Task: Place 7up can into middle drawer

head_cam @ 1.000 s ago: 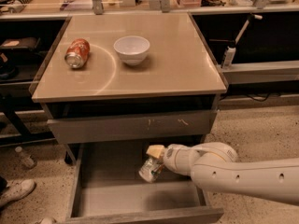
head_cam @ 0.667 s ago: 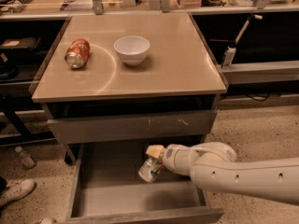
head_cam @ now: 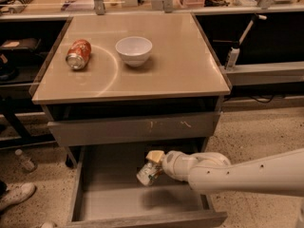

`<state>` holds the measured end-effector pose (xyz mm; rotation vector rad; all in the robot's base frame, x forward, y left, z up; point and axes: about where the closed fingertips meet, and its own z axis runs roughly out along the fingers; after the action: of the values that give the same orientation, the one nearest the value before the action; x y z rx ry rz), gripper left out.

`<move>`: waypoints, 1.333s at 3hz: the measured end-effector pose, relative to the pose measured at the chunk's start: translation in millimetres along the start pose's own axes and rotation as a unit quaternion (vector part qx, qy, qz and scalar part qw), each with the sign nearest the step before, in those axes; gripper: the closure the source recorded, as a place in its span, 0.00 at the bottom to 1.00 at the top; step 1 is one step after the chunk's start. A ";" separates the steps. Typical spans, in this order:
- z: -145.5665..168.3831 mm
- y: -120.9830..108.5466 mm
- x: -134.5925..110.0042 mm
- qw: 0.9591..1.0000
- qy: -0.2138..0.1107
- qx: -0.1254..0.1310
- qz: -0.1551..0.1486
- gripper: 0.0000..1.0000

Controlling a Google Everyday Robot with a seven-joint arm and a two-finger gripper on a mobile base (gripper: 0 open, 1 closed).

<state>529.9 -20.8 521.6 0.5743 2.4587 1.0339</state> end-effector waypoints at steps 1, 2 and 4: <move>24.8 -18.5 2.1 1.000 -0.006 -0.010 0.029 1.00; 42.2 -36.1 21.4 0.999 -0.002 -0.013 0.050 1.00; 78.0 -46.3 24.1 0.997 0.006 -0.015 0.072 1.00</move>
Offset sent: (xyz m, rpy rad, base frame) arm -0.0229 0.0276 -0.0975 0.1082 0.0804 -0.0987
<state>540.3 6.4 432.4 0.7480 2.4369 1.1306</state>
